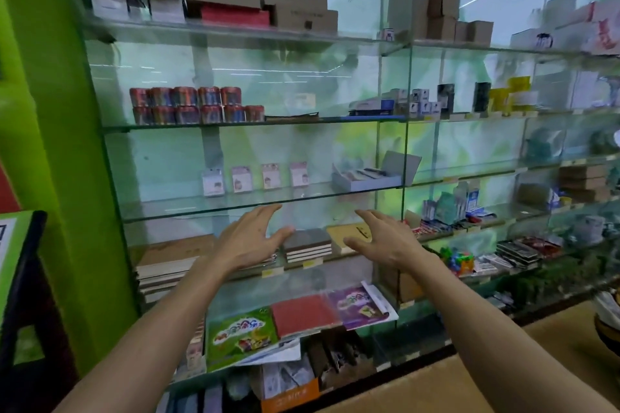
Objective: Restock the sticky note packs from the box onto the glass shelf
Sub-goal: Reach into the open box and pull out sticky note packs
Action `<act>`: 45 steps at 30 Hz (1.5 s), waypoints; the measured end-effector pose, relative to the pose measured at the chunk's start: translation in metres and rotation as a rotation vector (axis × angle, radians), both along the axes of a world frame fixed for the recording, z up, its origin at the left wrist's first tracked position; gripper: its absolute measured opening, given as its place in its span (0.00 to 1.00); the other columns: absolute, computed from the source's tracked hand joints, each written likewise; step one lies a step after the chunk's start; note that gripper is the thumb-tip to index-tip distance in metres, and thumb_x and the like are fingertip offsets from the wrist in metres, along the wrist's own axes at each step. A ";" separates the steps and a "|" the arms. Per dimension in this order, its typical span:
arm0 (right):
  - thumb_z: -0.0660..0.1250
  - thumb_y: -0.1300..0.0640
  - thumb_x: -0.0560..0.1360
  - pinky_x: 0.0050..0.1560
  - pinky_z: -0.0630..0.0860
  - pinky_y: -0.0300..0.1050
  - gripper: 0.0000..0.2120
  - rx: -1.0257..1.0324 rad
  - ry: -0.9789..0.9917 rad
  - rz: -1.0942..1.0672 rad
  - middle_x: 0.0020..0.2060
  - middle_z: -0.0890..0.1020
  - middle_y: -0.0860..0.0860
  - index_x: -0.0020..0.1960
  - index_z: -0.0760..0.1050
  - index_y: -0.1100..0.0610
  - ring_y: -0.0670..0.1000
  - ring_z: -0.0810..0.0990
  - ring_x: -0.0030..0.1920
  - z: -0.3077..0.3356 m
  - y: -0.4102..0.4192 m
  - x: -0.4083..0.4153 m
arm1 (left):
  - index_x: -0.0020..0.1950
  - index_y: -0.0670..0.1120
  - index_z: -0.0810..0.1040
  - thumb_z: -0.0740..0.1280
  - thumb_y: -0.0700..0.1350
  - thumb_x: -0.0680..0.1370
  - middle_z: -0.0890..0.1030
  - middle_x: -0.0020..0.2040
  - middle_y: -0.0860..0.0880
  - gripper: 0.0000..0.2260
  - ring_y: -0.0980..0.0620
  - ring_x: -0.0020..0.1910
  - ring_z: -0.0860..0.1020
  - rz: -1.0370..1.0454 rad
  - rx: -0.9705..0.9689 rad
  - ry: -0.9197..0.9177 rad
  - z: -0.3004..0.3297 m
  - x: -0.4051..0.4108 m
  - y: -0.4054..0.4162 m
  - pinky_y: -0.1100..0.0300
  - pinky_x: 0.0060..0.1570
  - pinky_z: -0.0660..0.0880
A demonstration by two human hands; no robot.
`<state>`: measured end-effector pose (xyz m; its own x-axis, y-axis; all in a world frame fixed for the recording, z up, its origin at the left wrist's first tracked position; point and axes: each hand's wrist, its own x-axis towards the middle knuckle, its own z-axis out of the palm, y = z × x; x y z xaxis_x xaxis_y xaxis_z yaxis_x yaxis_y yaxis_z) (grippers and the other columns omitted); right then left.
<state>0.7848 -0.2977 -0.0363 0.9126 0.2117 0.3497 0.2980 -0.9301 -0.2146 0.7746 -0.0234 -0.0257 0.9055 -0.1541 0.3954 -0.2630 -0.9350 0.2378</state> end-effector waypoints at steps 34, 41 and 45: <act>0.63 0.37 0.74 0.66 0.69 0.58 0.34 0.067 0.001 -0.155 0.72 0.69 0.53 0.75 0.59 0.50 0.57 0.69 0.69 -0.021 0.006 0.478 | 0.76 0.53 0.62 0.57 0.64 0.79 0.66 0.75 0.53 0.28 0.51 0.72 0.68 -0.243 -0.261 0.032 -0.033 0.507 -0.005 0.53 0.68 0.67; 0.64 0.42 0.75 0.59 0.73 0.56 0.29 0.139 -0.009 -0.146 0.65 0.75 0.57 0.71 0.65 0.56 0.59 0.74 0.62 -0.033 -0.002 0.555 | 0.71 0.54 0.67 0.60 0.61 0.79 0.73 0.69 0.54 0.23 0.52 0.61 0.76 -0.244 -0.396 0.037 -0.040 0.559 -0.023 0.51 0.61 0.74; 0.63 0.45 0.76 0.58 0.73 0.53 0.25 0.218 -0.035 -0.140 0.63 0.76 0.59 0.66 0.69 0.59 0.61 0.74 0.62 -0.030 -0.005 0.606 | 0.70 0.52 0.69 0.64 0.53 0.79 0.76 0.63 0.55 0.20 0.58 0.51 0.78 -0.241 -0.509 0.008 -0.037 0.580 -0.037 0.66 0.46 0.73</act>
<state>1.3911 -0.3026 -0.0658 0.9143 0.0002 0.4050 0.1801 -0.8959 -0.4061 1.3546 -0.0601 -0.0629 0.8713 -0.1486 0.4677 -0.4517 -0.6152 0.6461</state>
